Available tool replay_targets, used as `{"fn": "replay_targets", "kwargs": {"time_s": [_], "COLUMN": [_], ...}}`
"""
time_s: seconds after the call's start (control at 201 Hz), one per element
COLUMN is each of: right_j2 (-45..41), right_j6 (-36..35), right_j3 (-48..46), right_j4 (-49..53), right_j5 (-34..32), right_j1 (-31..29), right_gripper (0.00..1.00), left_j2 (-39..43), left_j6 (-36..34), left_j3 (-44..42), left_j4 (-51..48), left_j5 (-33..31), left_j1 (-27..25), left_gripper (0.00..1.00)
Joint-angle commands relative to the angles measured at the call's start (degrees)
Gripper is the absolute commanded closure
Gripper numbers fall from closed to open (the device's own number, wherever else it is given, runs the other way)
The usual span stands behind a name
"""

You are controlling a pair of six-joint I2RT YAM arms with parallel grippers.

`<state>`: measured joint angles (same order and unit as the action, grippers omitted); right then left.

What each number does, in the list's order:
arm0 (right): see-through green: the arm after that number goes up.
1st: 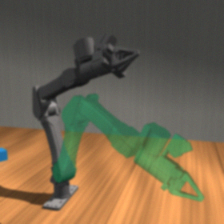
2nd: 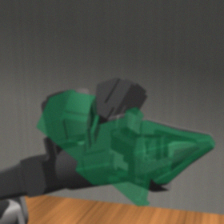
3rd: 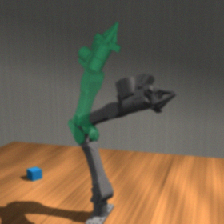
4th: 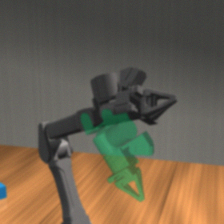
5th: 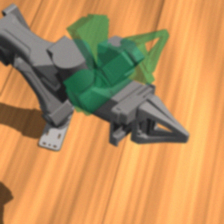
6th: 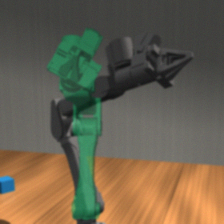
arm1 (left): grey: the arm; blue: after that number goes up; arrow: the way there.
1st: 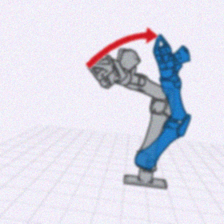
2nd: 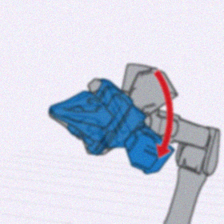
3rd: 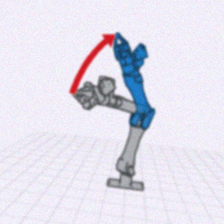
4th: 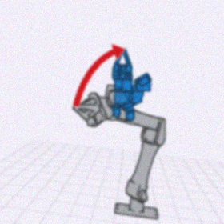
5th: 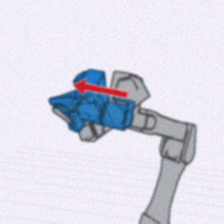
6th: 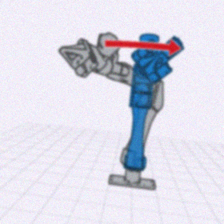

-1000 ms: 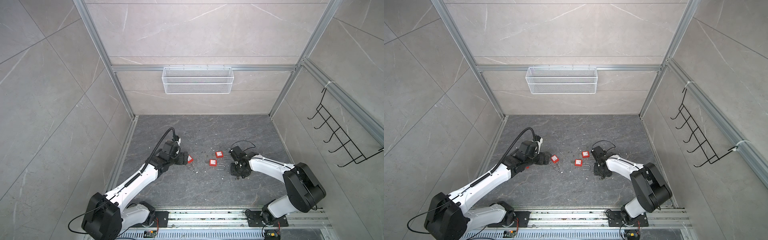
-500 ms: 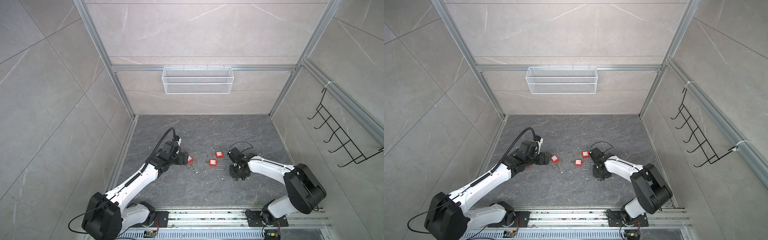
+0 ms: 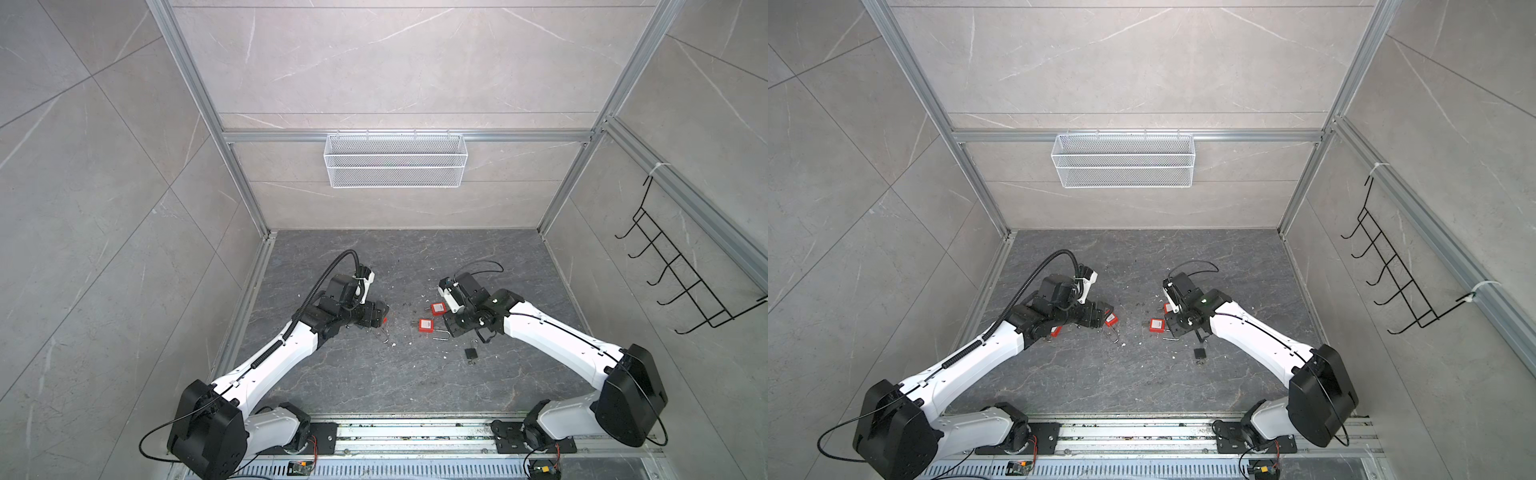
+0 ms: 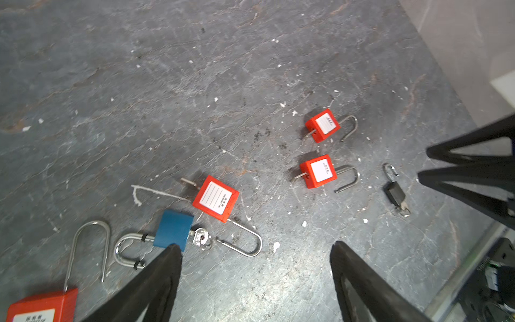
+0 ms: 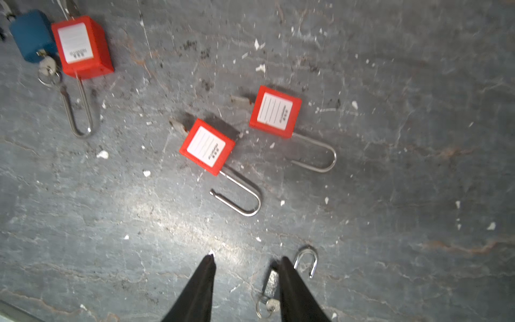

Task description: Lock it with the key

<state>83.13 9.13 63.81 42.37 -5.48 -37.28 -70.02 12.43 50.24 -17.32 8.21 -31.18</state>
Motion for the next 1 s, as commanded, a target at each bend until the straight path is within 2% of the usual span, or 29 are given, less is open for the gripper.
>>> {"fn": "replay_targets", "kwargs": {"time_s": [0.0, 0.174, 0.304, 0.498, 0.991], "right_j2": [1.7, -1.1, -0.2, 1.6, 4.6], "right_j6": [4.3, 13.8, 17.4, 19.6, 18.6], "right_j3": [0.0, -9.1, -13.4, -16.3, -19.9], "right_j4": [7.4, 5.9, 5.1, 2.7, -5.6], "right_j5": [-0.4, -0.6, -2.0, -3.4, 2.0], "right_j1": [-0.3, 0.0, 0.2, 0.7, 6.7], "right_gripper": [0.56, 0.41, 0.37, 0.38, 0.51], "left_j2": [0.3, 2.2, 2.3, 2.1, 2.6], "left_j6": [-1.8, -0.7, -0.9, -1.8, -0.5], "left_j3": [1.3, -1.6, -1.9, -1.4, -2.6], "left_j4": [0.7, 3.3, 3.0, 1.2, 2.5], "left_j5": [2.3, 1.4, 1.4, 2.3, 1.8], "left_j1": [0.3, 0.3, 0.3, 0.3, 0.3], "left_gripper": [0.13, 0.11, 0.11, 0.11, 0.11]}}
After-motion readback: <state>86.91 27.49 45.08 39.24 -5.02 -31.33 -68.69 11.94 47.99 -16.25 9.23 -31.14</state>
